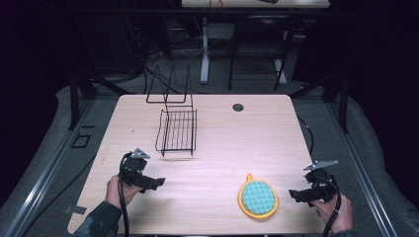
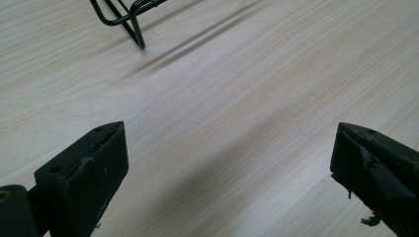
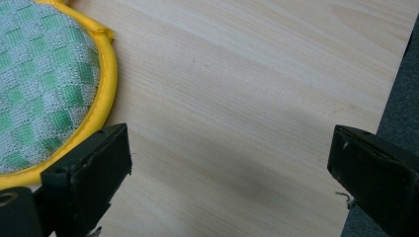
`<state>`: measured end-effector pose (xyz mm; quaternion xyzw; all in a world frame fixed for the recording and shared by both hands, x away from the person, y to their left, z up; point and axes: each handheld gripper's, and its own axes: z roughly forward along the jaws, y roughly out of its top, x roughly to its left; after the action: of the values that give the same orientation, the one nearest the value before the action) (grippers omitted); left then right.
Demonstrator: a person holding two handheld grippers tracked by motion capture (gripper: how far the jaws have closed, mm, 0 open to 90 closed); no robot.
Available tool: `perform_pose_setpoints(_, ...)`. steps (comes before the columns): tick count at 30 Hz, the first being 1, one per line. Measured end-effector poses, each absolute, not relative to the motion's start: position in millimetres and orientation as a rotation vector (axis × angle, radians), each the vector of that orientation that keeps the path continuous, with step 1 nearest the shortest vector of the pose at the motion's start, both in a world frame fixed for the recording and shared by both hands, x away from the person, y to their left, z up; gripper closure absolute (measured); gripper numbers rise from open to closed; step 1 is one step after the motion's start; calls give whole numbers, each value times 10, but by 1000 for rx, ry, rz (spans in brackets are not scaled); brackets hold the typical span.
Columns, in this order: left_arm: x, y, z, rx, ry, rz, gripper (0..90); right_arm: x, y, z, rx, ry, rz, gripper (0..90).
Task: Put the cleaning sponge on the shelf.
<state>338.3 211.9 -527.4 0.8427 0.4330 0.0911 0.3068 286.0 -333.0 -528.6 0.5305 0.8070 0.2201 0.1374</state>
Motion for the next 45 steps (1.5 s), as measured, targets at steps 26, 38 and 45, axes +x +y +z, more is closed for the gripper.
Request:
perform_pose_setpoints(26,3386,1416,-5176,2281,932,134,20,2872,-3276,-5259,1514,2349,629,38)
perform_pose_setpoints(38,3442,1121,-5157,2309,859,121,4,2873,-3281,-5254,1512,2340,636,38)
perform_pose_setpoints(45,3488,943,-5153,2323,820,109,7,2870,-3275,-5260,1507,2347,634,41)
